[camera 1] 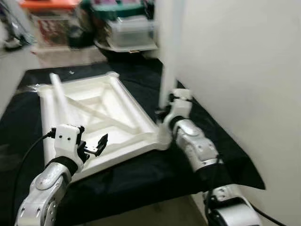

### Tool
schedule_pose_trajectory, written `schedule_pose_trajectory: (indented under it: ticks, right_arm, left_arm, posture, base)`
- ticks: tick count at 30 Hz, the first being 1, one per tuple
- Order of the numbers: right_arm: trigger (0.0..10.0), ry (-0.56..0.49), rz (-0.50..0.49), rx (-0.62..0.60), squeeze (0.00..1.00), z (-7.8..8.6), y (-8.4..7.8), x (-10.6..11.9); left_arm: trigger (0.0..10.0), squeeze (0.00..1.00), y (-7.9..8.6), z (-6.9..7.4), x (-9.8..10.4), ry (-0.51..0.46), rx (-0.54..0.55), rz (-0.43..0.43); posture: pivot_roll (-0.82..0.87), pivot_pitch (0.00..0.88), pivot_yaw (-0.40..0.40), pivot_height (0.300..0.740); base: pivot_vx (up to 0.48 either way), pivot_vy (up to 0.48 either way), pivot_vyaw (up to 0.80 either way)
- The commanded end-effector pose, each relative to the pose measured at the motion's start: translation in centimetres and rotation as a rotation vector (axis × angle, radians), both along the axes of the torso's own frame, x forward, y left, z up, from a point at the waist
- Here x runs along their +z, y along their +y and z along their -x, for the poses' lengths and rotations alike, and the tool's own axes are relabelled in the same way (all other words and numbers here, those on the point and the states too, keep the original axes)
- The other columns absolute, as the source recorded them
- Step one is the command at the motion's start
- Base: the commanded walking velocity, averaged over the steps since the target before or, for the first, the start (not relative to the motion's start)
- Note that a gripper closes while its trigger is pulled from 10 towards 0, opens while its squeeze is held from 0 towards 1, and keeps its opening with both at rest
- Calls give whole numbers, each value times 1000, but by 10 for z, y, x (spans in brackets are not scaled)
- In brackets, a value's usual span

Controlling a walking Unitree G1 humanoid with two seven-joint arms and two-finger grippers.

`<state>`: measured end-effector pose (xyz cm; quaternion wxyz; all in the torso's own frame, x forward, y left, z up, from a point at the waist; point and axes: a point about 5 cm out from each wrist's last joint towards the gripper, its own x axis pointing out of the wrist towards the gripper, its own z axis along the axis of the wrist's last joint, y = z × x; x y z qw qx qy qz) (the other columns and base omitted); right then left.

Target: Building children table

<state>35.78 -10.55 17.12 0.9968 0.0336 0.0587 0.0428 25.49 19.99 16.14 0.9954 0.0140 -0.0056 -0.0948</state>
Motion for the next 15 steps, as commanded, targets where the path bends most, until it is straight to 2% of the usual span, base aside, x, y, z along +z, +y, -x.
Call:
schedule_pose_trajectory:
  ticks: [1,3,4,5,6,7,8,9,10,11,12,13,14,15]
  right_arm:
    - [10000,161,-35,0,0,11,-3,-28]
    - [10000,161,-35,0,0,11,-3,-28]
    - [10000,130,-59,79,0,15,7,-23]
    - [10000,130,-59,79,0,15,7,-23]
    - [10000,46,-120,216,1000,18,19,-11]
    - [10000,-14,-151,355,1000,20,29,-1]
    - [10000,-14,-151,355,1000,20,29,-1]
    - [10000,-58,-205,498,996,22,39,10]
    - [10000,-93,-235,626,0,24,46,20]
    - [10000,-93,-235,626,0,24,46,20]
    - [10000,-128,-232,763,0,30,50,28]
    - [10000,-154,-222,952,0,43,52,33]
    - [10000,-161,-211,1077,0,53,53,36]
    - [10000,-161,-211,1077,0,53,53,36]
  left_arm:
    - [10000,0,-3,1,-3,12,-9,6]
    - [10000,0,-3,1,-3,12,-9,6]
    - [10000,0,-3,1,-4,15,-8,5]
    - [10000,0,-3,1,-4,15,-8,5]
    - [10000,0,-3,0,-4,14,-8,5]
    - [10000,0,-3,-2,-3,11,-8,6]
    - [10000,0,-3,-2,-3,11,-8,6]
    - [10000,0,-4,-2,-2,7,-9,9]
    - [10000,0,-3,-3,0,4,-9,9]
    - [10000,0,-3,-3,0,4,-9,9]
    - [10000,0,-3,-3,0,2,-12,9]
    - [10000,0,-2,-3,-1,4,-14,4]
    - [10000,0,-1,-4,-1,4,-15,0]
    - [10000,0,-1,-4,-1,4,-15,0]
  posture:
    - [28,0,-49,740]
    - [28,0,-49,740]
    - [28,0,-49,740]
    - [28,0,-49,740]
    - [26,0,-50,740]
    - [24,0,-50,740]
    - [24,0,-50,740]
    - [25,0,-49,740]
    - [26,0,-46,740]
    - [26,0,-46,740]
    - [26,0,-46,740]
    - [26,0,-43,740]
    - [27,0,-47,740]
    - [27,0,-47,740]
  base:
    - [0,0,0]
    - [0,0,0]
    - [0,0,0]
    - [0,0,0]
    - [0,0,0]
    - [0,0,0]
    - [0,0,0]
    - [0,0,0]
    - [0,0,0]
    - [0,0,0]
    - [0,0,0]
    - [0,0,0]
    - [0,0,0]
    - [0,0,0]
